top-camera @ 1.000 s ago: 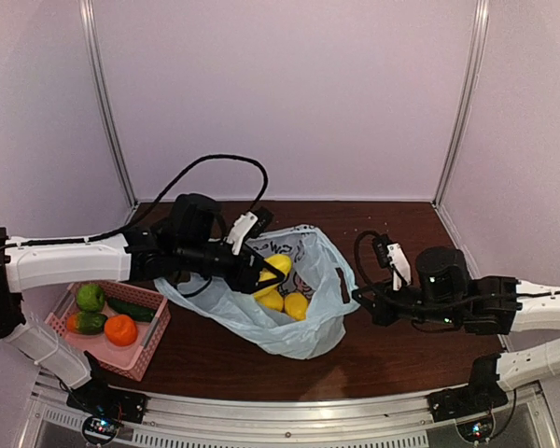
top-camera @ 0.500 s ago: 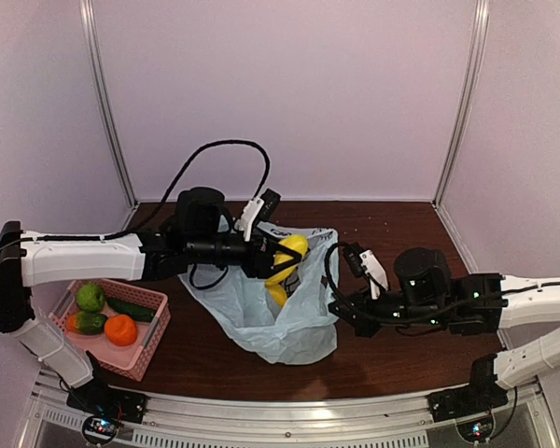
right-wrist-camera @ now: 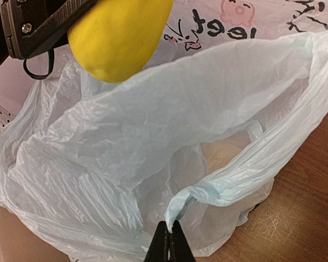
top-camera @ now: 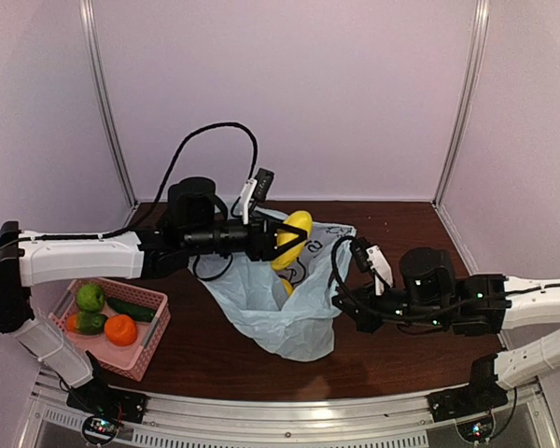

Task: Untie the knot of the plastic bag and take out the fruit
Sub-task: Pass from the left arm to the right

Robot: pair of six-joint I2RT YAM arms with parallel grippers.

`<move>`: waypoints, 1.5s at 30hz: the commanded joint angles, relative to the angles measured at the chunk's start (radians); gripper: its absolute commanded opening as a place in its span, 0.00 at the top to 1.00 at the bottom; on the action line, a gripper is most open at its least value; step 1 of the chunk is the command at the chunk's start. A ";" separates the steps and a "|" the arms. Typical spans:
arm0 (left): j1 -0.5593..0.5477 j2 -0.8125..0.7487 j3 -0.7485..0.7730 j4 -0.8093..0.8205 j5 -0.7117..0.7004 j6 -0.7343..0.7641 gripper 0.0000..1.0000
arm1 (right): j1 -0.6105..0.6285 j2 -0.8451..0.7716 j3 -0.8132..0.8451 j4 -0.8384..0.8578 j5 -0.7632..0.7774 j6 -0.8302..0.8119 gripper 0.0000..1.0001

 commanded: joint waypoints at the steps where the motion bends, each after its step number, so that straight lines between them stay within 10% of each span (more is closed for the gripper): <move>1: 0.010 -0.051 -0.009 0.112 -0.054 -0.112 0.53 | 0.006 -0.009 -0.028 0.031 0.005 0.013 1.00; 17: 0.051 -0.070 -0.063 0.041 -0.062 -0.178 0.54 | 0.007 -0.056 -0.028 -0.039 0.116 0.053 1.00; 29: 0.048 -0.091 -0.264 0.185 0.003 -0.186 0.54 | 0.005 -0.087 0.221 -0.180 0.167 -0.029 0.18; 45: 0.049 -0.246 -0.348 0.148 -0.209 -0.346 0.54 | -0.031 0.331 0.493 0.019 -0.153 -0.141 0.18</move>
